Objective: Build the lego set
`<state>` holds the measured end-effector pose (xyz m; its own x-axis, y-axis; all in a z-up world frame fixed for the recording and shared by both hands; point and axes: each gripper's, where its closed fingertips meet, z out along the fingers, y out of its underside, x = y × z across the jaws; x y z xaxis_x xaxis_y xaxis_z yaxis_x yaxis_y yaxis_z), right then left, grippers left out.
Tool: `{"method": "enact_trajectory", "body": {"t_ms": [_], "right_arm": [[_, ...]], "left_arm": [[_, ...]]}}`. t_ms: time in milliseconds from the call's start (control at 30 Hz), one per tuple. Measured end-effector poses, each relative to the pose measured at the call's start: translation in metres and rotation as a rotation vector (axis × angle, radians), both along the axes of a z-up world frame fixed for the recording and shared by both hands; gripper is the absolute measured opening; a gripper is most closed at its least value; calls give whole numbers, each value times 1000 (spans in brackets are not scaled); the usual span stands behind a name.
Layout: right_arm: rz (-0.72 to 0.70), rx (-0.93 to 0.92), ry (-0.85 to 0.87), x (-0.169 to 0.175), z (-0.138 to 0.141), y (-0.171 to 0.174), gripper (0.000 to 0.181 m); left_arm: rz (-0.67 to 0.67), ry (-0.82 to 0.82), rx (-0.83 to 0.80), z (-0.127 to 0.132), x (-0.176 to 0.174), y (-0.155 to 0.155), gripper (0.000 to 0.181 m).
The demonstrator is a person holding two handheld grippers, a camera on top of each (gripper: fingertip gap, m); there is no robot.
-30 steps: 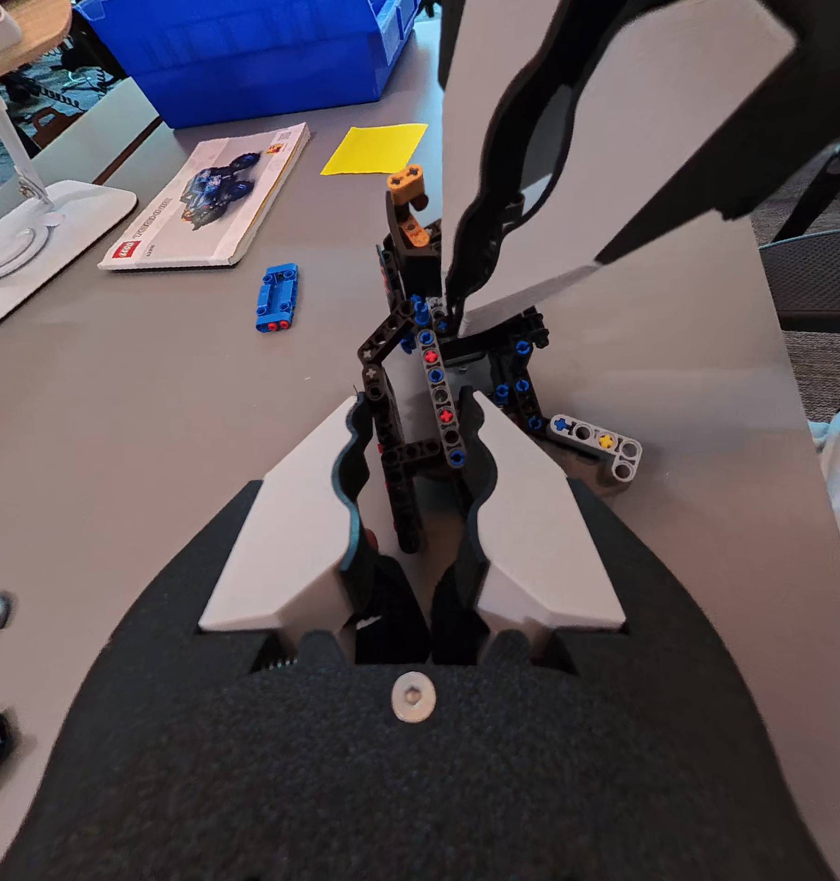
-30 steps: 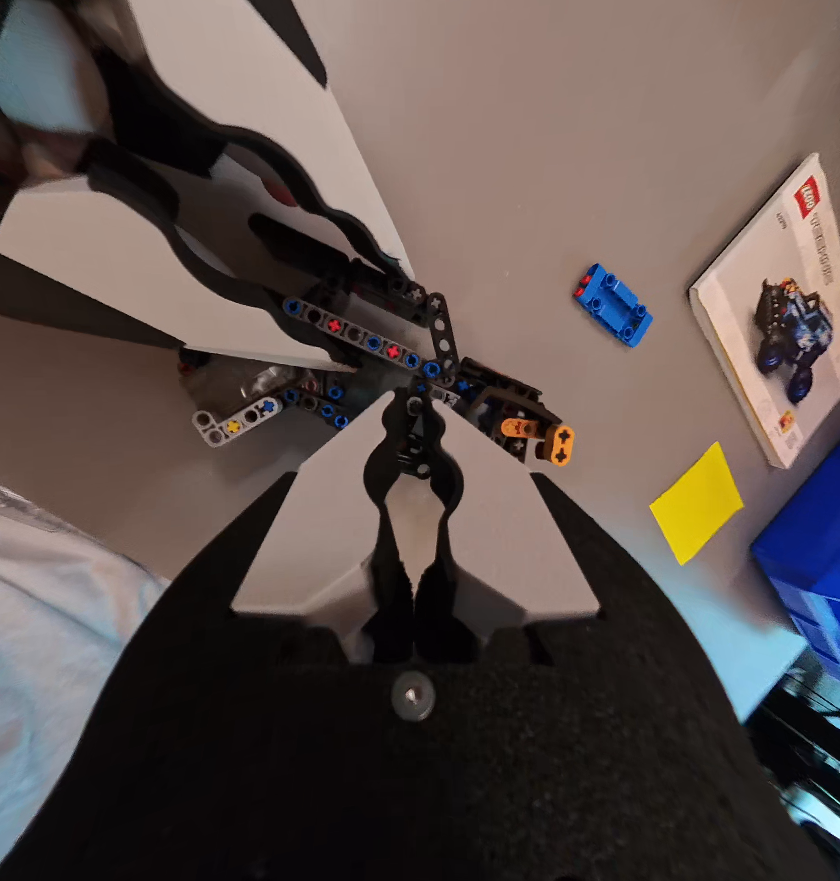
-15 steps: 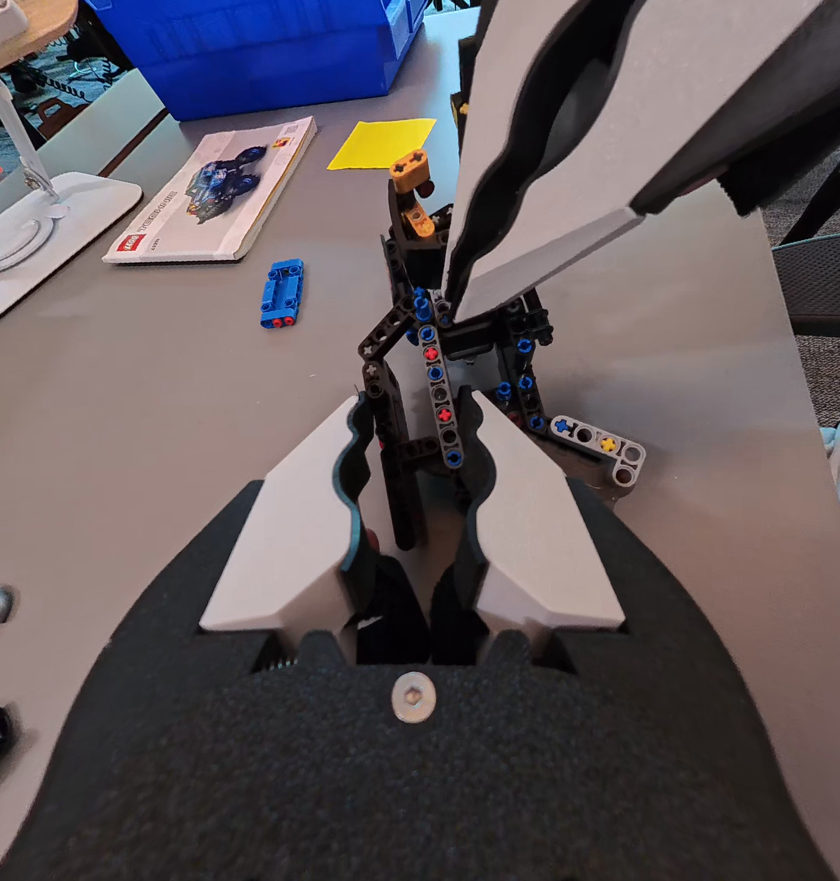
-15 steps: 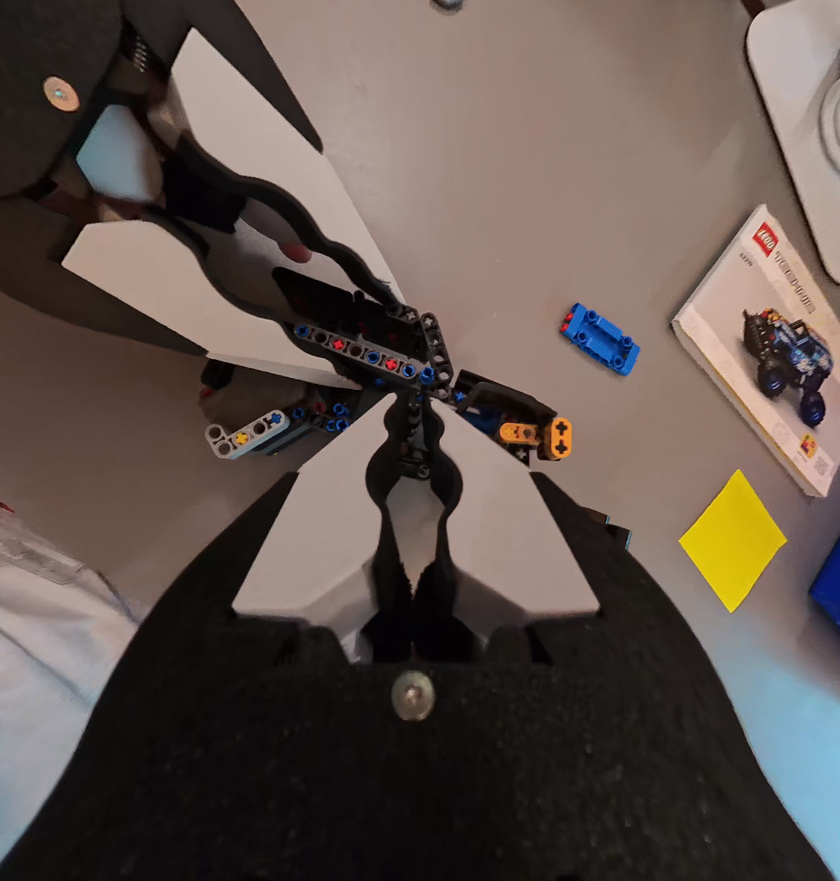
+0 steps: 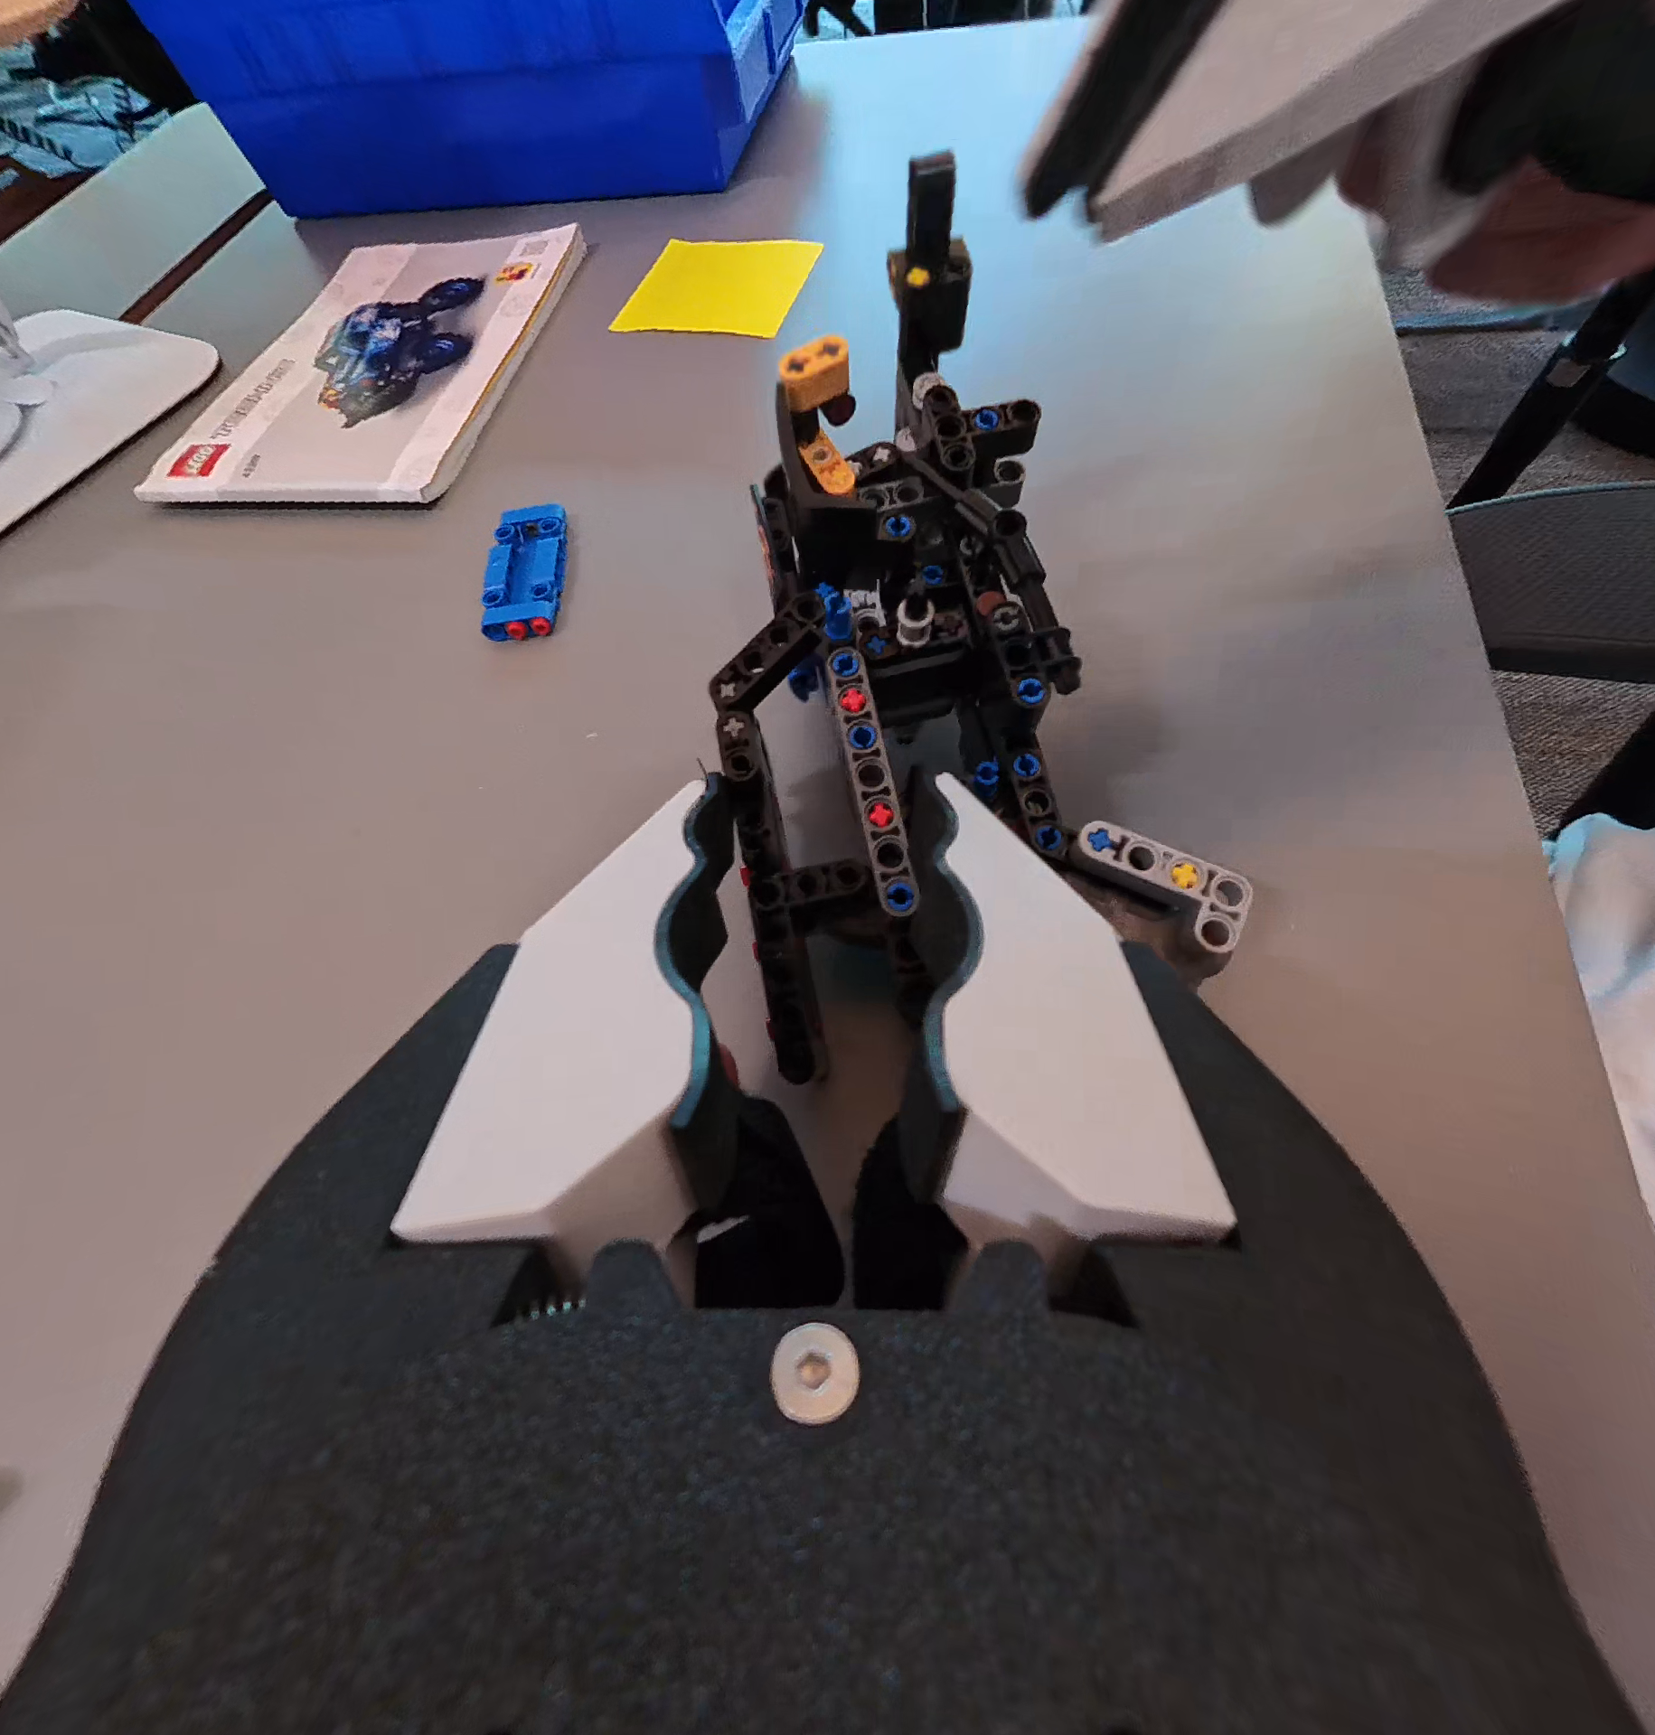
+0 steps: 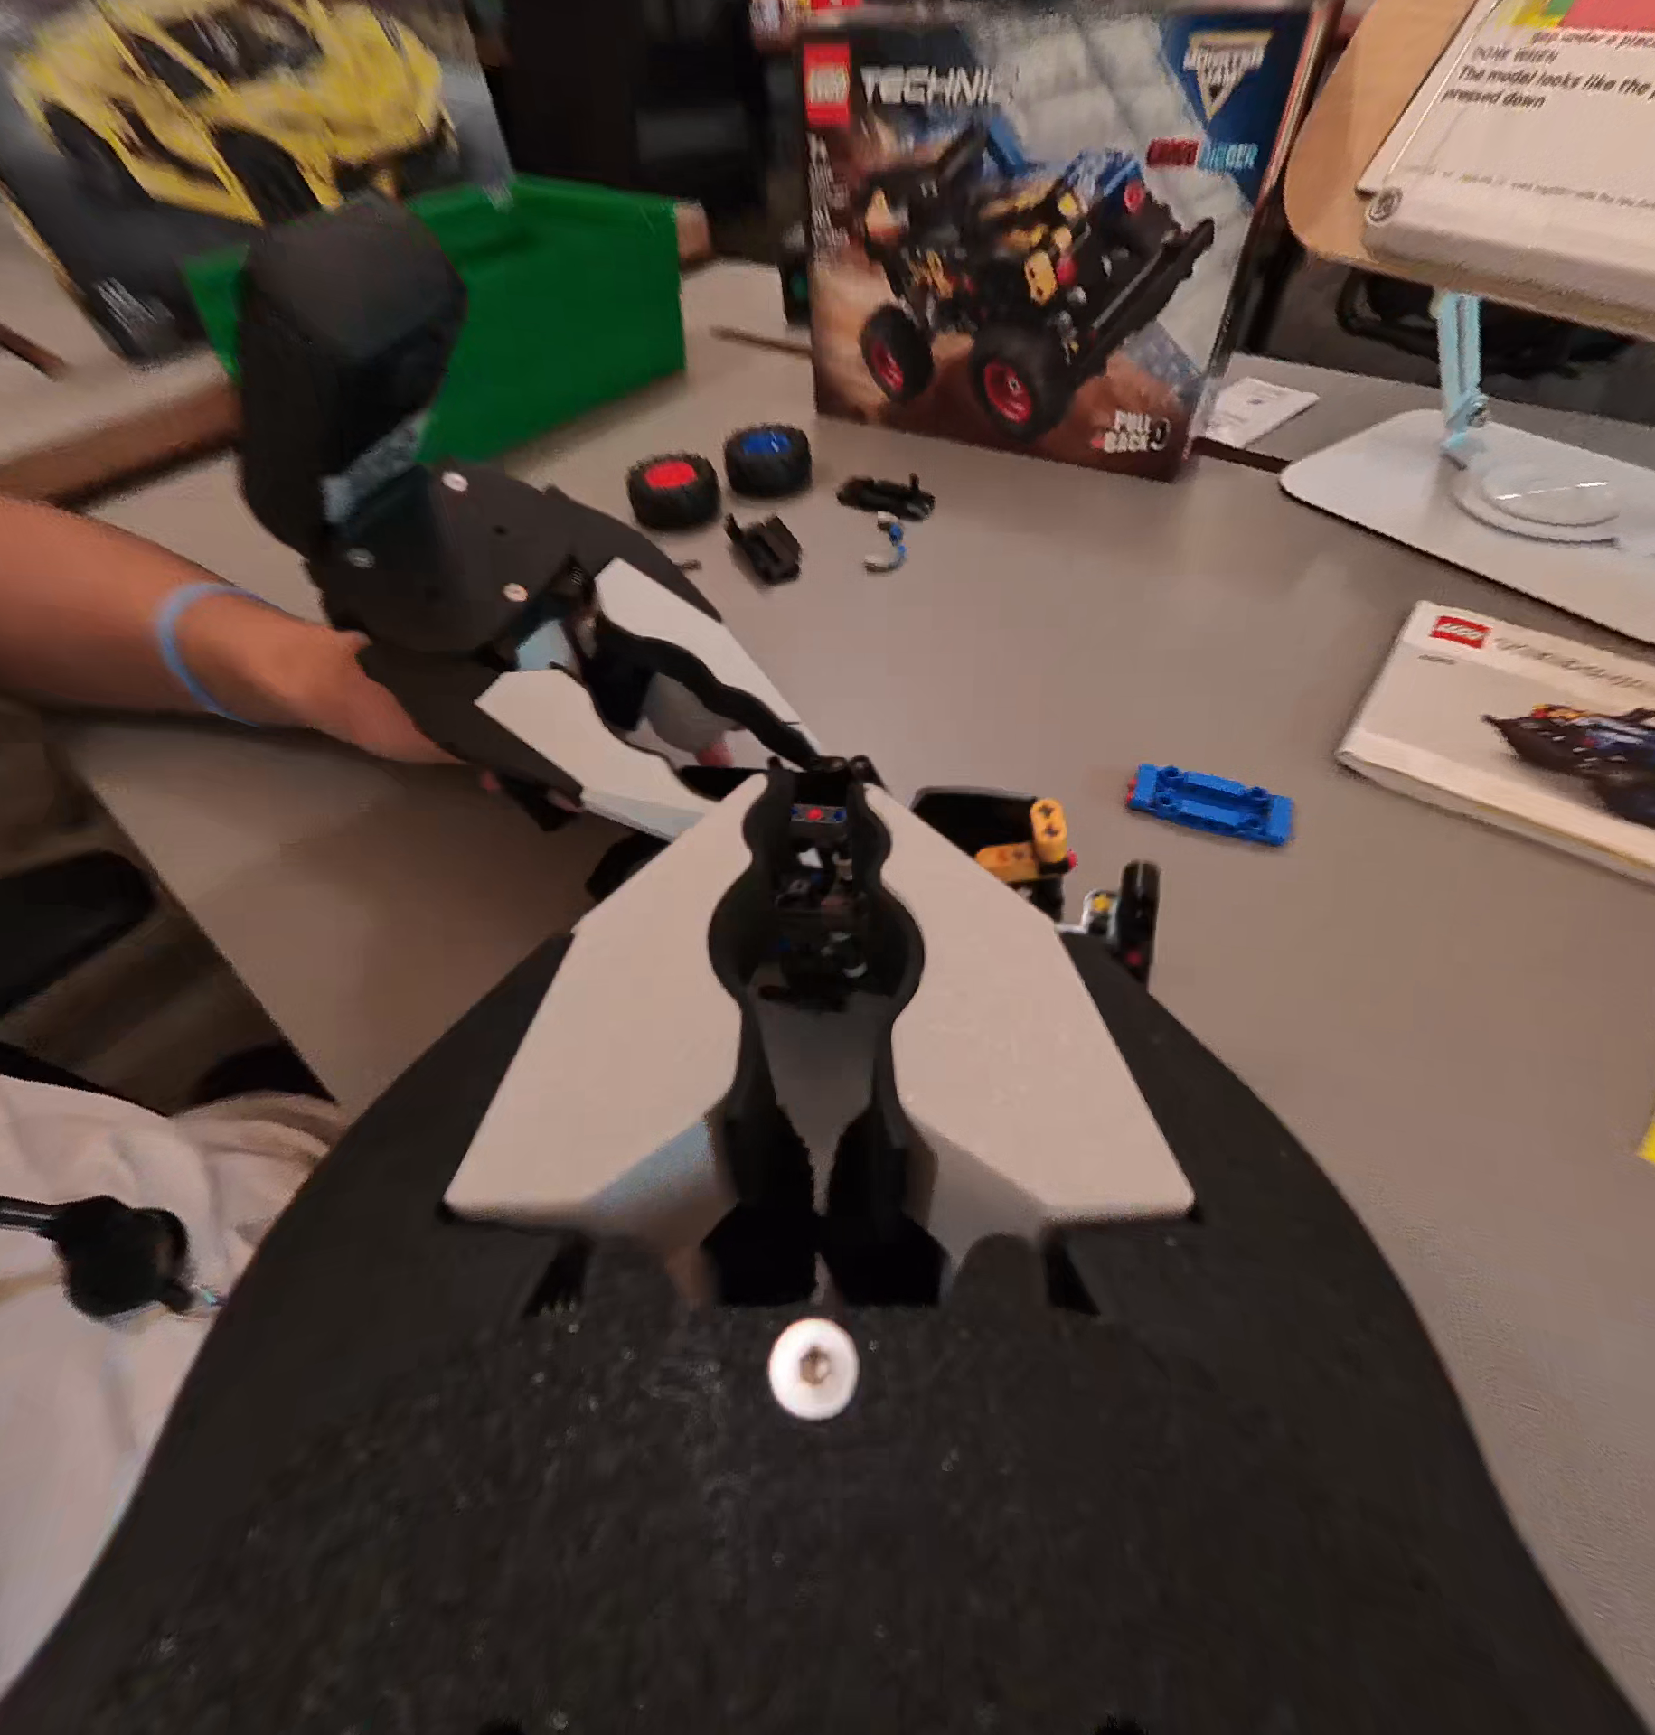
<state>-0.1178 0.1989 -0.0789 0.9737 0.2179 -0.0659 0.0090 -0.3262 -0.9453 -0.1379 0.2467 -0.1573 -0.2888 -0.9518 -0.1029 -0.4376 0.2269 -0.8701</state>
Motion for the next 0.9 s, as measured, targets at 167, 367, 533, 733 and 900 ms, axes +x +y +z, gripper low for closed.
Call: {"method": "enact_trajectory", "body": {"t_ms": [167,367,533,733,900], "right_arm": [[50,145,166,-8,-14,-25,13],[55,313,283,-5,-13,-48,11],[67,344,425,2,-18,-63,11],[78,249,429,-2,-37,-57,16],[77,131,221,-16,-62,-49,13]], "left_arm": [[-10,6,-40,1,0,0,37],[-2,-15,27,1,-1,-1,37],[1,-17,42,0,0,-1,37],[5,-23,61,0,0,-1,37],[1,-31,93,0,-1,-2,38]]}}
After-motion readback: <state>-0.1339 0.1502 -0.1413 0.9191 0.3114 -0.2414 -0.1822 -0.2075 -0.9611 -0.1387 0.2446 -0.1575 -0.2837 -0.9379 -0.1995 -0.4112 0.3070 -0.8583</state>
